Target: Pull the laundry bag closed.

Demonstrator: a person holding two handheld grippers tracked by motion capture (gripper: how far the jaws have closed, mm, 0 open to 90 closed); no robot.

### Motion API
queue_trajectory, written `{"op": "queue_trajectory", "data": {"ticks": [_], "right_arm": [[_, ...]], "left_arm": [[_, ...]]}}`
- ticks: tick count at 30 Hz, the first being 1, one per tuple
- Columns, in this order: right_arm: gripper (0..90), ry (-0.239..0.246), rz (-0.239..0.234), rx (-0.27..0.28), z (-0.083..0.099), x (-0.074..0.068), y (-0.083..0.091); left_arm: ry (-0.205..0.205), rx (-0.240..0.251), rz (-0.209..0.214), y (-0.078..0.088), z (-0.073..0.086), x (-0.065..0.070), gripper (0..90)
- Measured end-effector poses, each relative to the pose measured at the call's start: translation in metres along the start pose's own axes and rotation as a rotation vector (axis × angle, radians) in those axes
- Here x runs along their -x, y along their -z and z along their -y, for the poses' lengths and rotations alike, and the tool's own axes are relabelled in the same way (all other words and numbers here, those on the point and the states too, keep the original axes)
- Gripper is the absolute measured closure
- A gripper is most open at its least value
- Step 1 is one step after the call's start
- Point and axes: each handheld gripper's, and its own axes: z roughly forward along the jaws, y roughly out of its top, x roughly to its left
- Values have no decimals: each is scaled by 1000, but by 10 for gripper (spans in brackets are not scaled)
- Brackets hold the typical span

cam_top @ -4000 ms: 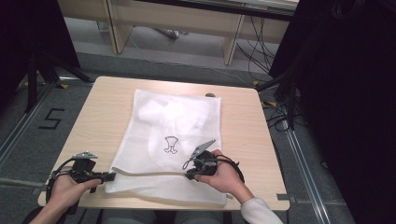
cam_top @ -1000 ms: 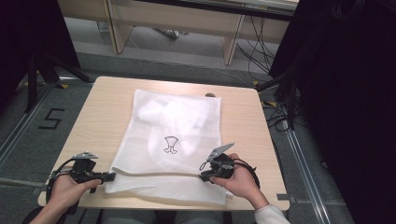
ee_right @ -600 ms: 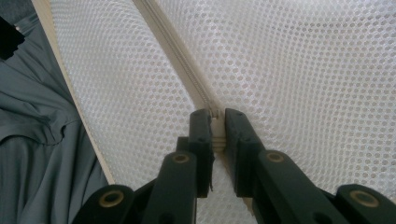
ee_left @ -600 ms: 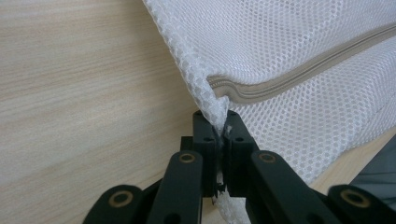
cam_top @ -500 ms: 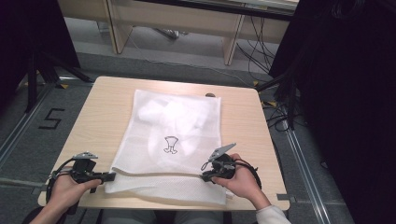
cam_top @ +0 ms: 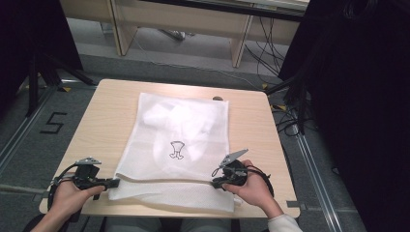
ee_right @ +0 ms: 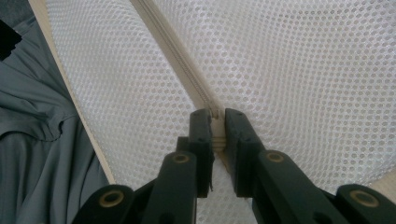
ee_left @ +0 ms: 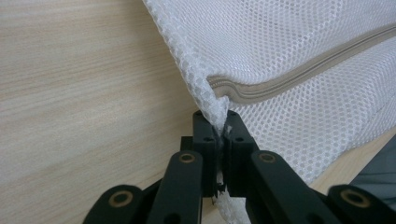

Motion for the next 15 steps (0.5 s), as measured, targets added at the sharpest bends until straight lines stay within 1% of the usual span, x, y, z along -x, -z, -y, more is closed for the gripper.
{"op": "queue_trajectory", "data": {"ticks": [1,2,3,5,6,7,8,10,11,12,13,14,15], "right_arm": [[824,-16,2,-3,0,-1,1],[824,-13,4,-6,1,-1,1],[824,-12,6,-6,1,-1,1],[824,-7,-2,2,1,0,1],[824,-23,10,-5,2,-1,2],[824,-43,10,-9,2,-2,3],[824,-33,6,-9,3,-1,3],[824,-26,9,-6,3,0,3],[824,-63,4,-16,4,-3,4],[825,-47,16,-14,4,-1,4],[825,-39,16,-13,4,0,4],[824,-41,17,-11,5,0,5],[824,-39,13,-11,5,0,5]], "left_arm": [[19,16,-9,-1,0,1,854],[15,13,-2,-1,0,1,854],[0,1,0,0,0,0,854],[15,14,-5,-1,0,1,855],[3,4,-1,0,0,0,854],[0,0,0,0,0,0,854],[0,1,0,0,0,0,854],[22,17,-11,-2,0,1,854],[8,8,-1,-1,0,1,854],[0,1,0,0,0,0,854],[4,5,-2,0,0,0,854],[21,17,-11,-2,0,1,854],[21,17,-4,-1,0,2,854]]}}
